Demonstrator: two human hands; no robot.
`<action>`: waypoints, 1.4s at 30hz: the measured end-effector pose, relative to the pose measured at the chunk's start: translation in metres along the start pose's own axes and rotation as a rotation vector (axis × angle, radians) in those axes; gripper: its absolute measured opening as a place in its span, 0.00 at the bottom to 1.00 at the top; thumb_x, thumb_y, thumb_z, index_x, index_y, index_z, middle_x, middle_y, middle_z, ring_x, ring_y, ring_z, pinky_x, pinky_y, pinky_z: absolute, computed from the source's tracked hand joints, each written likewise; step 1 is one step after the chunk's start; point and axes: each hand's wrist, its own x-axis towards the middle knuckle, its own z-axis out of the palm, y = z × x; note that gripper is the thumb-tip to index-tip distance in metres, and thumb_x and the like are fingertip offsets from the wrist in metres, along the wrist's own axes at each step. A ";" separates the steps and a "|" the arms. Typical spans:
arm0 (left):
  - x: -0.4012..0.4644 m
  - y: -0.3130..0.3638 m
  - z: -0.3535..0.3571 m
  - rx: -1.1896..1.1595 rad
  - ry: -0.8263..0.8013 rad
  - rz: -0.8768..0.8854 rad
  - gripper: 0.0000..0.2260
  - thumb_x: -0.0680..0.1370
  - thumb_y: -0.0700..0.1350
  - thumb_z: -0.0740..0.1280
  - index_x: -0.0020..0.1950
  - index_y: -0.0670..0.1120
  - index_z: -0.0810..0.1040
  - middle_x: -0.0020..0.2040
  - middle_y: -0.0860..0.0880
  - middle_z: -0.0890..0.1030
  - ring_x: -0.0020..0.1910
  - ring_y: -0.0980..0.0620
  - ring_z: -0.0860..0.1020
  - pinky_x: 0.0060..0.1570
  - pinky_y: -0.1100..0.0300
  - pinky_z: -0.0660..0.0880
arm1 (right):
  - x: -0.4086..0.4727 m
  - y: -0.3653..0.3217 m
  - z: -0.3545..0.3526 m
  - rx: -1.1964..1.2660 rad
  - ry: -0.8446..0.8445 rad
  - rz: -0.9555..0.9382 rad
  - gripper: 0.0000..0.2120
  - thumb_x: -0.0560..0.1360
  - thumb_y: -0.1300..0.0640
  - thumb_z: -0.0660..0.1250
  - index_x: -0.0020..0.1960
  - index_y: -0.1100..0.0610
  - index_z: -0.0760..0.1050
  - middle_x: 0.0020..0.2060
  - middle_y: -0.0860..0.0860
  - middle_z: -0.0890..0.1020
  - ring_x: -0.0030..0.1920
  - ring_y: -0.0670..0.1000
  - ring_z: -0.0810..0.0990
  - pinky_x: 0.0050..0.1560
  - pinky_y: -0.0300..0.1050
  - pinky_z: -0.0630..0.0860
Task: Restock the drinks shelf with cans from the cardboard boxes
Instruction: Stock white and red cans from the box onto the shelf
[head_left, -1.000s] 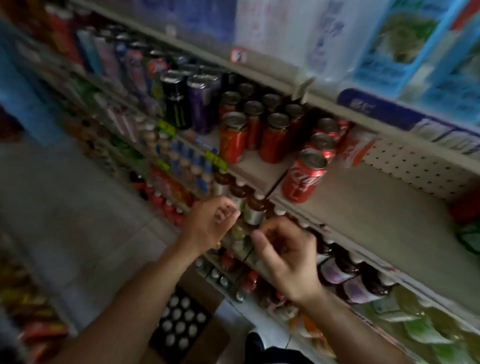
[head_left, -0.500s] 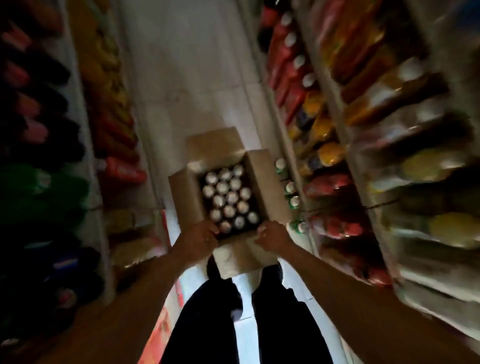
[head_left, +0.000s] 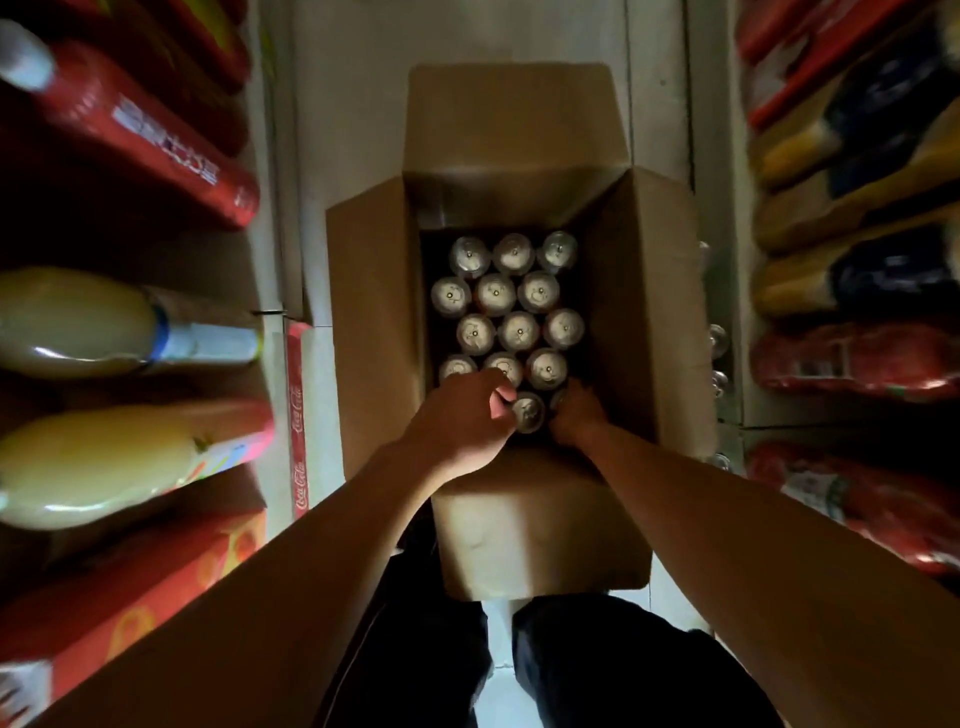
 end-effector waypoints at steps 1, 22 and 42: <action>0.002 -0.006 0.002 -0.020 0.016 0.004 0.07 0.76 0.45 0.67 0.53 0.50 0.79 0.38 0.56 0.78 0.42 0.54 0.78 0.48 0.57 0.77 | 0.008 0.002 0.004 0.040 0.013 0.009 0.30 0.79 0.56 0.65 0.77 0.63 0.58 0.75 0.61 0.63 0.75 0.60 0.61 0.76 0.49 0.57; -0.204 0.368 -0.195 -0.018 -0.284 0.483 0.28 0.57 0.44 0.82 0.55 0.51 0.79 0.50 0.54 0.84 0.49 0.58 0.83 0.53 0.59 0.79 | -0.514 -0.034 -0.398 0.842 0.400 -0.363 0.07 0.67 0.50 0.73 0.39 0.54 0.81 0.27 0.52 0.79 0.24 0.43 0.75 0.24 0.38 0.70; -0.490 0.720 -0.133 0.044 -0.521 1.309 0.32 0.57 0.53 0.84 0.57 0.61 0.76 0.54 0.58 0.83 0.55 0.60 0.81 0.55 0.59 0.78 | -0.897 0.142 -0.466 0.916 1.441 -0.104 0.29 0.56 0.51 0.85 0.53 0.42 0.78 0.43 0.40 0.85 0.44 0.34 0.82 0.43 0.29 0.76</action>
